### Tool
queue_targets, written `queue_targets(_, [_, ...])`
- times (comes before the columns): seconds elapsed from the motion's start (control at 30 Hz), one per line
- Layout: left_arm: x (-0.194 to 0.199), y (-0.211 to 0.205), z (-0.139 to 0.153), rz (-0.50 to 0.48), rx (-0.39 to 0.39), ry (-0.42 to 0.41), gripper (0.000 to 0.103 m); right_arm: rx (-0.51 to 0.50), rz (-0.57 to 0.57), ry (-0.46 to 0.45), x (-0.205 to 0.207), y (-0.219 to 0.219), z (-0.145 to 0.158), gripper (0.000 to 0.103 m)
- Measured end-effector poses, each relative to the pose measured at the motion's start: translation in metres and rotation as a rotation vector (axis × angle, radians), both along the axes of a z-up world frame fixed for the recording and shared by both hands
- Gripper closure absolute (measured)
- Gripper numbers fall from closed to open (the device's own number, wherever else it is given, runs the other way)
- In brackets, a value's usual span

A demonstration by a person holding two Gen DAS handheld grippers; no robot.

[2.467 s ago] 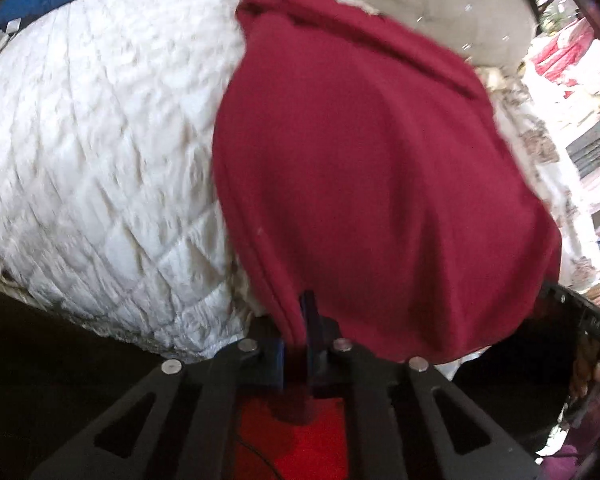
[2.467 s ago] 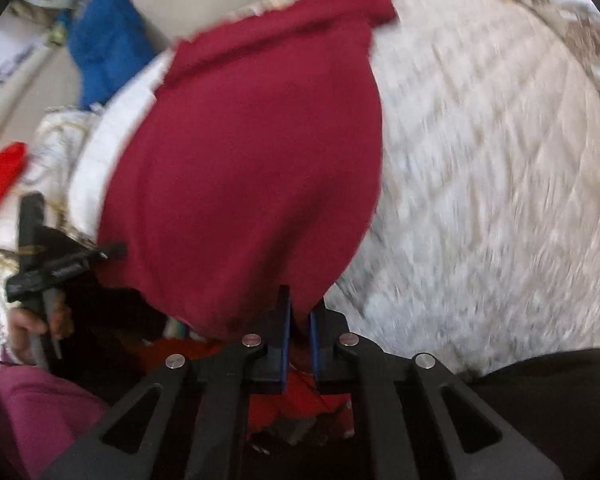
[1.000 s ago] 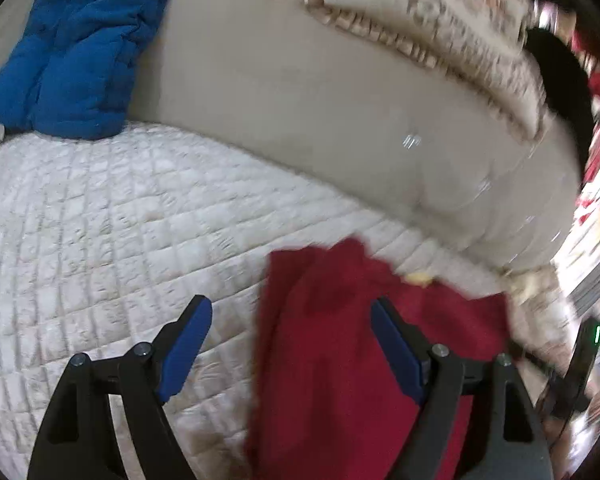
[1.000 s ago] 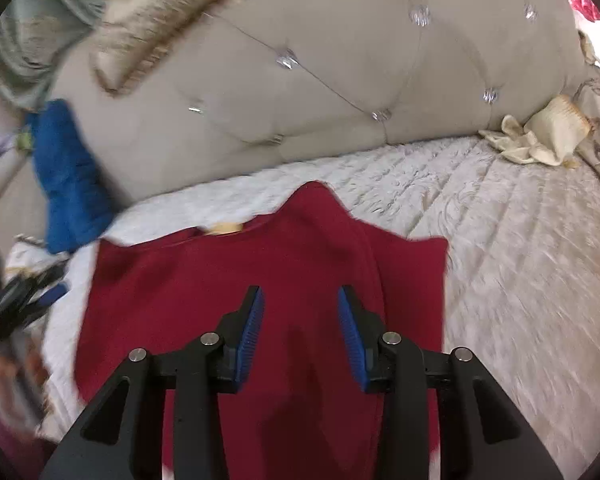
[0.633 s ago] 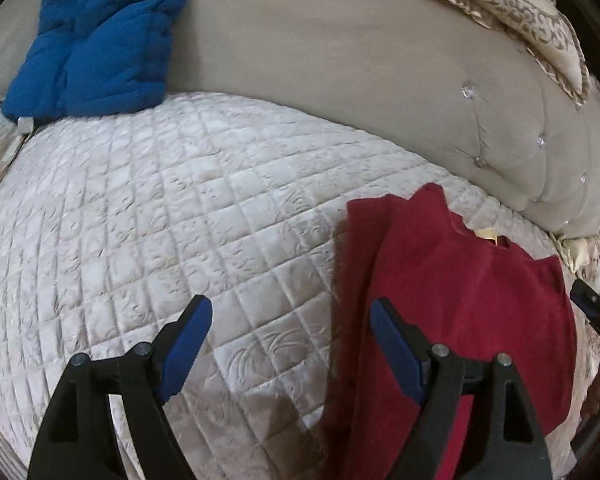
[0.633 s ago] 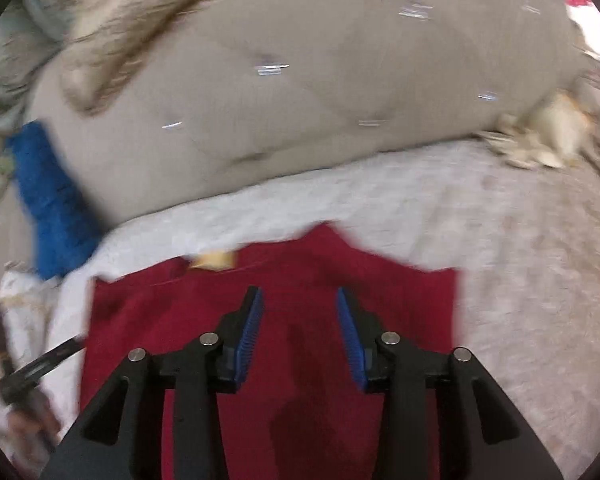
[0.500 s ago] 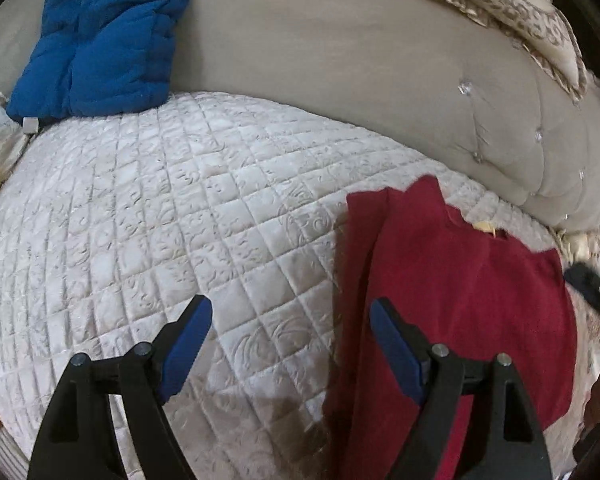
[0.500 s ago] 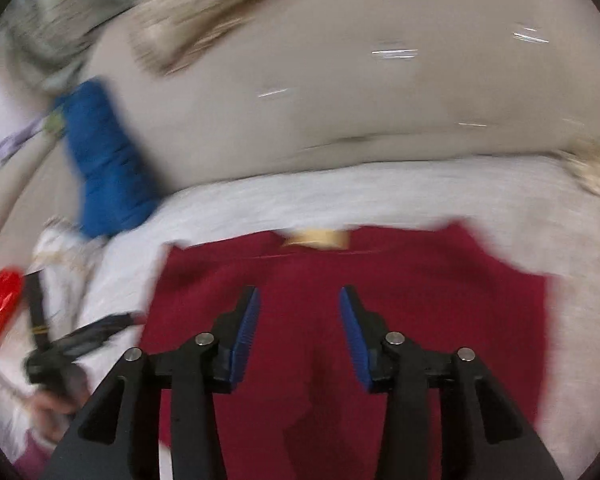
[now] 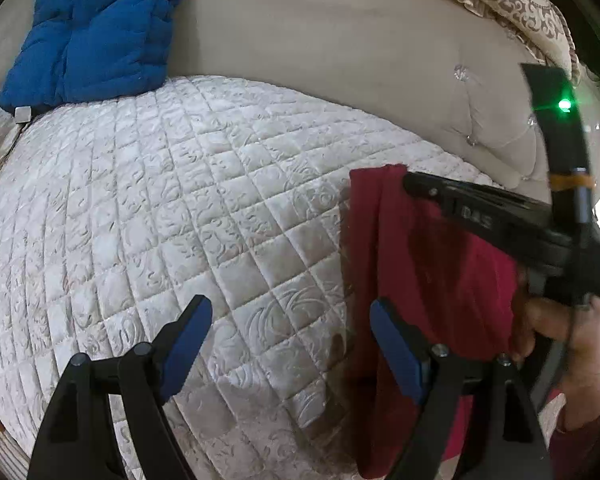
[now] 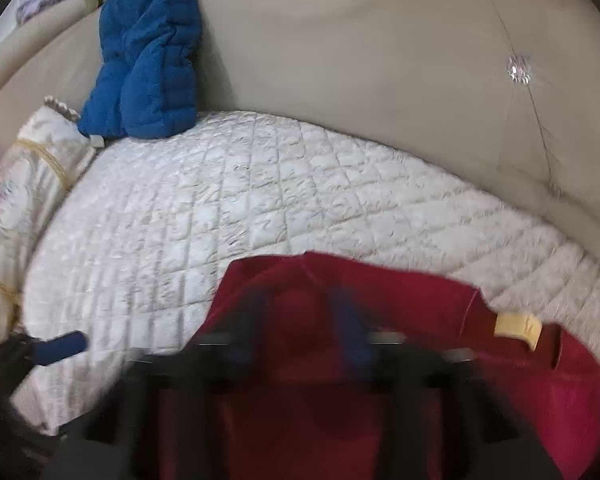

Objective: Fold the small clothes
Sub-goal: 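Open both tools and lift them off the folded red sweater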

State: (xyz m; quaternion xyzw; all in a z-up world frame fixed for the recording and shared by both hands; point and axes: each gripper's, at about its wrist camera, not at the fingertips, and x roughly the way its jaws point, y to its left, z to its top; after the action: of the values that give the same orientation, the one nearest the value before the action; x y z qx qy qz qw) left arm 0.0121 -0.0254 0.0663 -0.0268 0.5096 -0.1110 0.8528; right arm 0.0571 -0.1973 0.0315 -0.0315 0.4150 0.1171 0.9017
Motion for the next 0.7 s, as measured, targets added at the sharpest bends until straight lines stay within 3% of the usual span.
queue_targets(0.07, [0.001, 0.000, 0.001, 0.003, -0.005, -0.005, 0.018, -0.017, -0.040, -0.027, 0.007, -0.001, -0.002, 0.103])
queue_targets(0.2, [0.001, 0.004, 0.004, 0.008, 0.004, -0.014, 0.018, 0.131, -0.111, 0.074, 0.015, -0.021, -0.019, 0.103])
queue_targets(0.27, [0.001, 0.004, 0.004, 0.004, -0.002, -0.013, 0.018, 0.173, -0.107, 0.049, -0.003, -0.029, -0.011, 0.103])
queue_targets(0.33, [-0.001, 0.002, 0.007, 0.000, -0.003, -0.025, 0.018, 0.204, -0.082, 0.018, -0.033, -0.041, 0.003, 0.087])
queue_targets(0.4, [-0.003, -0.001, 0.009, -0.004, 0.006, -0.035, 0.018, 0.229, -0.069, 0.017, -0.058, -0.053, 0.010, 0.085])
queue_targets(0.7, [-0.015, -0.012, 0.017, -0.018, 0.045, -0.096, 0.018, 0.100, -0.216, -0.015, -0.145, -0.121, 0.013, 0.084])
